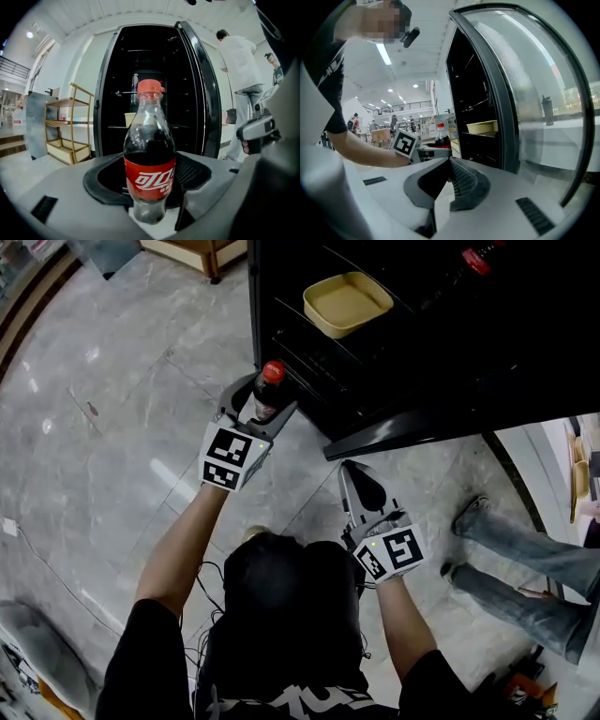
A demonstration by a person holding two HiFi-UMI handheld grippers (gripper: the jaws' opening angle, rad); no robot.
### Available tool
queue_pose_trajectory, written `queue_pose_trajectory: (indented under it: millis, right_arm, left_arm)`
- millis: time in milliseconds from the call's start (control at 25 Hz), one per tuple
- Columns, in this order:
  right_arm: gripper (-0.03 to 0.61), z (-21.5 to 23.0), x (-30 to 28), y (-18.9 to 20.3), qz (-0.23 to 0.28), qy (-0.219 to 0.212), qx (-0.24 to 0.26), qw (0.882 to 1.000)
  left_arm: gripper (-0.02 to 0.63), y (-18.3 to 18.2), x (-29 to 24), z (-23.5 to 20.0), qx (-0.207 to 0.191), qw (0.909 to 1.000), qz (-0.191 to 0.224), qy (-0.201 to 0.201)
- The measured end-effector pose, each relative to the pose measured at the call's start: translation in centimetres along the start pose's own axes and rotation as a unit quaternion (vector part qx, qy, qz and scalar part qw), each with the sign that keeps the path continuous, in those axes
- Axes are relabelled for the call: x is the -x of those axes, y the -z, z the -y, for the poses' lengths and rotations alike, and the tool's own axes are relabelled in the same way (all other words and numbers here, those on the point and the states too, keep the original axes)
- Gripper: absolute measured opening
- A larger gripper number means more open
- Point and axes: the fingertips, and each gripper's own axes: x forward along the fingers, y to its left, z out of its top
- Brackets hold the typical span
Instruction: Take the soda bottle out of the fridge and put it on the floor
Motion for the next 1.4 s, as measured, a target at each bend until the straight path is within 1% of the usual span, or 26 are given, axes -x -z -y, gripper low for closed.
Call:
queue_pose_trajectory:
  millis: [200,400,560,840,960,1120,1400]
  right_arm:
    - [0.018,1.6,-0.5,4.9,0.007,-0.017,0.012,1.000]
    - [0.018,2.2,-0.3,8.2,0.012,-0.030,0.022,0.999]
    - [0.018,2.6,-0.3,10.5,0.014,-0.038,0.021,0.999]
    - [0.018,4.8,-0.5,13.1,0.021,-0.041,0.016,0.999]
    - [0.018,5.3,-0.7,14.5,0.021,-0.040,0.020,0.999]
    - [0.018,5.8,-0.8,16.6,0.017,-0.034,0.008,0.999]
    - [0.018,5.9,-1.1,18.5,0.007,-0.028,0.002,1.000]
  left_arm:
    - [0.310,7.0,-1.7,0.9,0.004,1.0000,0.001,0.005]
    - [0.310,11.9,-2.8,1.4,0.010,0.9999,0.007,0.003]
    - [0.310,14.8,-3.7,2.3,0.015,0.9998,0.010,0.002]
    - [0.310,20.3,-4.9,4.7,0.018,0.9998,0.002,0.011]
    - [0.310,22.8,-5.5,5.3,0.019,0.9998,-0.001,0.011]
    - [0.310,25.7,-5.9,6.0,0.023,0.9997,-0.006,0.008]
    - [0.310,28.9,-6.2,6.8,0.014,0.9997,-0.014,0.011]
